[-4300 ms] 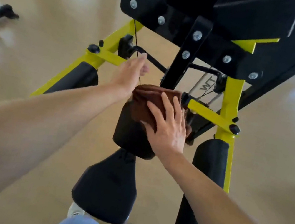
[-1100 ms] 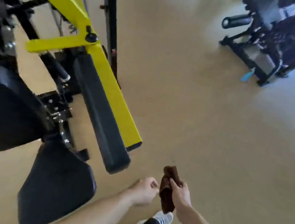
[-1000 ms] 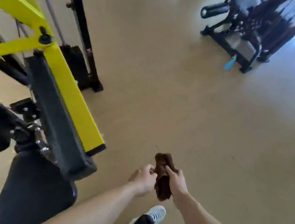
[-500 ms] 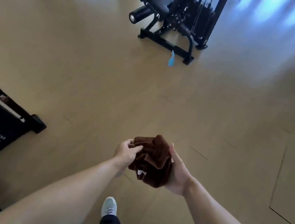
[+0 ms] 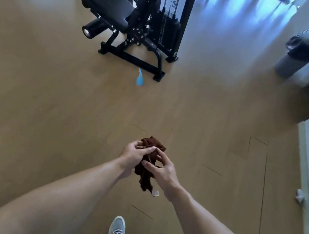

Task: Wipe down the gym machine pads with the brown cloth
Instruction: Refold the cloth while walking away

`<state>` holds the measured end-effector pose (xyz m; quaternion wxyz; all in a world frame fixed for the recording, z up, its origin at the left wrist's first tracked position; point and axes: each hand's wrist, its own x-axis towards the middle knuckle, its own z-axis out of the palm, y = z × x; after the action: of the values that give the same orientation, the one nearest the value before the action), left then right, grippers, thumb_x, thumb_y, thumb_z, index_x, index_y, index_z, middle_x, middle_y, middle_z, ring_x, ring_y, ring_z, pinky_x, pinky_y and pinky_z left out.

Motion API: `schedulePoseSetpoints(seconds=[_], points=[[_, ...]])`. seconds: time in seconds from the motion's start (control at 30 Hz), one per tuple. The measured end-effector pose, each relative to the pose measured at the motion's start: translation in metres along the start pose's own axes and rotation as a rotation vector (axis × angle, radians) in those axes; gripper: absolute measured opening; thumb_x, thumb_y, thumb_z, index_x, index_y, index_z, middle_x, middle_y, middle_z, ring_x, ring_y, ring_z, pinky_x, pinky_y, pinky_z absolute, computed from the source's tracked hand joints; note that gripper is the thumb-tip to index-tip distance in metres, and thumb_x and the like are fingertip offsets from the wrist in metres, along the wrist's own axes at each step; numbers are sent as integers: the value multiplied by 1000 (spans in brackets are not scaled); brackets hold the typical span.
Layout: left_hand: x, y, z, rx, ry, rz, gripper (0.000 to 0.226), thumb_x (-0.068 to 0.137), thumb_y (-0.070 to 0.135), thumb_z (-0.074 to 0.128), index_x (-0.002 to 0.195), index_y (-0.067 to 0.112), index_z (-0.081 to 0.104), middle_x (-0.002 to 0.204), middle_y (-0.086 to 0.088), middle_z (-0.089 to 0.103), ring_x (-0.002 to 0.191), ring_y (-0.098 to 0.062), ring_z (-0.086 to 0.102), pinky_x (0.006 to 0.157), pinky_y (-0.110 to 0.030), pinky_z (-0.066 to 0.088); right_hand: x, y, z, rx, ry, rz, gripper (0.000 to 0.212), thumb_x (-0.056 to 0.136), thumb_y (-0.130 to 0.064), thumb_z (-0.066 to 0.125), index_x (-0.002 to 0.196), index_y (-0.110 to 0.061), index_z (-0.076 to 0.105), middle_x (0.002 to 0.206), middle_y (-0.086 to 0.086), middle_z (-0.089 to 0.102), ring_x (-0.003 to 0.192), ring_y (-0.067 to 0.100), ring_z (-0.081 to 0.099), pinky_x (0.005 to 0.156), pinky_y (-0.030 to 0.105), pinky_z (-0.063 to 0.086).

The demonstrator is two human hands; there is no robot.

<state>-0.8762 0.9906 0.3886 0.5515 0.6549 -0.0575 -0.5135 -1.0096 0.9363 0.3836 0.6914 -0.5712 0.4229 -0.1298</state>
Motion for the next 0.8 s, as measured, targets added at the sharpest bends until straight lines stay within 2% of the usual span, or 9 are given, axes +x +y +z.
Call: schedulePoseSetpoints(seconds=[0.1, 0.17, 0.27, 0.4, 0.5, 0.57, 0.67, 0.73, 0.8], points=[[48, 50, 27, -31, -71, -126, 48, 86, 49, 68, 108, 8, 72, 97, -12, 77, 84, -24, 73, 70, -32, 56, 48, -38, -22, 66, 56, -17, 46, 83, -15, 81, 123, -33, 66, 114, 2, 73, 95, 16, 74, 75, 30, 61], [84, 79, 44, -41, -93, -131, 43, 90, 37, 68, 116, 4, 67, 95, -12, 74, 80, -23, 71, 62, -28, 55, 84, -64, -38, 108, 43, -16, 36, 90, -11, 72, 120, -30, 69, 110, 5, 76, 98, 16, 73, 80, 26, 59], [145, 118, 75, -81, -35, -99, 31, 93, 22, 66, 120, 7, 62, 105, -16, 72, 86, -27, 70, 62, -32, 59, 150, -93, -71, 229, -14, 93, 27, 97, -19, 63, 122, -29, 70, 111, 6, 76, 101, 22, 73, 89, 37, 58], [234, 175, 114, -36, 1, -42, 25, 95, 20, 63, 120, 14, 63, 114, -13, 73, 95, -27, 71, 66, -32, 58, 255, -119, -131, 361, 97, 210, 26, 104, -18, 49, 112, -23, 73, 101, 9, 75, 82, 22, 67, 75, 38, 53], [301, 225, 139, 33, 119, -30, 24, 95, 18, 61, 119, 19, 62, 114, -10, 72, 95, -24, 68, 82, -42, 57, 333, -149, -190, 382, 229, 348, 24, 104, -19, 46, 109, -23, 69, 96, 6, 73, 86, 24, 68, 73, 36, 54], [338, 258, 153, 81, 164, -23, 23, 96, 17, 58, 119, 20, 61, 112, -7, 71, 90, -21, 67, 81, -41, 56, 376, -171, -227, 371, 244, 402, 20, 100, -29, 57, 115, -22, 67, 103, 6, 73, 98, 30, 69, 77, 38, 55], [379, 307, 170, 114, 162, -44, 23, 97, 12, 50, 114, 20, 63, 106, -7, 72, 88, -22, 67, 76, -35, 56, 429, -206, -269, 333, 165, 375, 51, 82, -28, 80, 128, -16, 61, 115, 9, 74, 108, 30, 70, 90, 43, 56], [412, 342, 181, 96, 137, -54, 25, 98, 8, 46, 111, 18, 64, 104, -10, 72, 87, -24, 67, 75, -35, 57, 472, -228, -293, 258, 50, 396, 50, 82, -29, 80, 127, -14, 64, 116, 10, 74, 110, 30, 69, 103, 47, 51], [447, 375, 185, 108, 136, -48, 26, 98, 7, 43, 108, 19, 64, 109, -12, 71, 94, -26, 68, 82, -38, 57, 519, -248, -307, 207, 38, 455, 40, 93, -39, 68, 120, -10, 69, 116, 11, 74, 111, 31, 68, 103, 44, 50]])
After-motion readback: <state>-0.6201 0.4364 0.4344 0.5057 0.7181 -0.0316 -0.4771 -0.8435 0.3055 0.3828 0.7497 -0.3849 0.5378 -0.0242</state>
